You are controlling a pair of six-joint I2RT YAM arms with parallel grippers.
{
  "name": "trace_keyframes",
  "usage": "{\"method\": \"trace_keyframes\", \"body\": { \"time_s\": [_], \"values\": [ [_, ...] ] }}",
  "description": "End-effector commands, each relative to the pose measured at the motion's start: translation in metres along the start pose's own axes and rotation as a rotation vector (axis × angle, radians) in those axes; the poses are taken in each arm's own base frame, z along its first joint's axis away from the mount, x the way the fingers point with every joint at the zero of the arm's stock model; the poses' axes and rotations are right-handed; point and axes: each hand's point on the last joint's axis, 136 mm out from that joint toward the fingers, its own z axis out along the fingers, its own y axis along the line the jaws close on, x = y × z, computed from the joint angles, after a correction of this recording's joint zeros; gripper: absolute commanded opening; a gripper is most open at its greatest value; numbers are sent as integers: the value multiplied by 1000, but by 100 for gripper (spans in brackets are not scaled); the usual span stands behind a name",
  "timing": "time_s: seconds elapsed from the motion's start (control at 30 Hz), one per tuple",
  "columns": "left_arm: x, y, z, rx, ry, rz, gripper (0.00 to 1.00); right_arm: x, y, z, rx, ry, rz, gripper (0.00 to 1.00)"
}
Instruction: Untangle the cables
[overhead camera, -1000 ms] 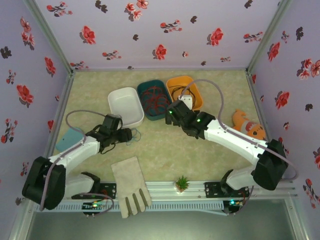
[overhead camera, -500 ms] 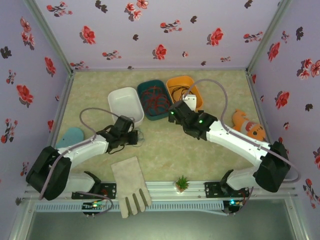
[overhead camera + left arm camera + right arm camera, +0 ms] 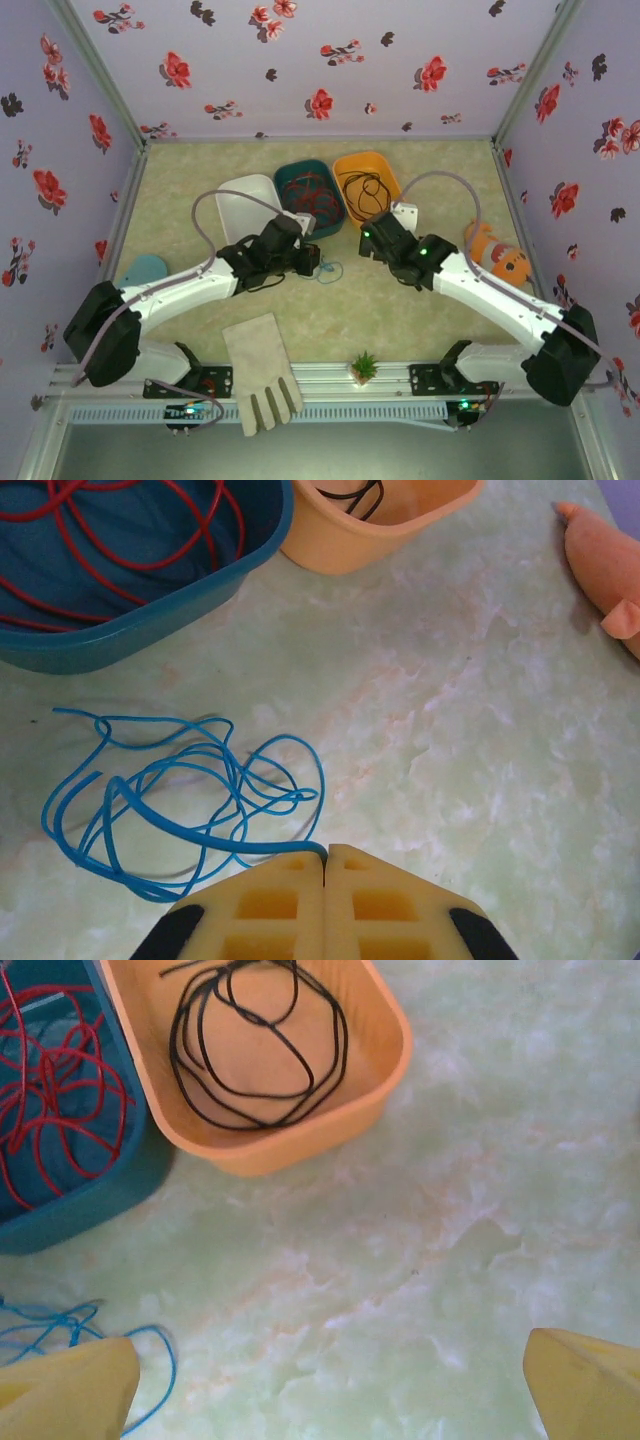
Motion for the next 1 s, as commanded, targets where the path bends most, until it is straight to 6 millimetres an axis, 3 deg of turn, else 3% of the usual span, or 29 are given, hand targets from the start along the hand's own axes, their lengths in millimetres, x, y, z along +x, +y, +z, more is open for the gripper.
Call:
{"method": "trace_keyframes", "body": {
  "time_s": [0.0,0.13,0.37,0.63,0.97],
  "values": [
    [15,8,6,-22,33,-34,0,22,21,7,-125,91,69,95],
    [22,17,4,-50,34,-59,0,38,39,24,-181,156,98,87],
    [31,48,-18,-180,10,-74,0,53,58,52,-163,250,38,65],
    [47,80,-30,-280,-4,-135,0,53,79,72,-146,266,-65,58],
    [59,90,-23,-316,40,-125,0,70,116,91,-273,341,-92,47]
  ]
}}
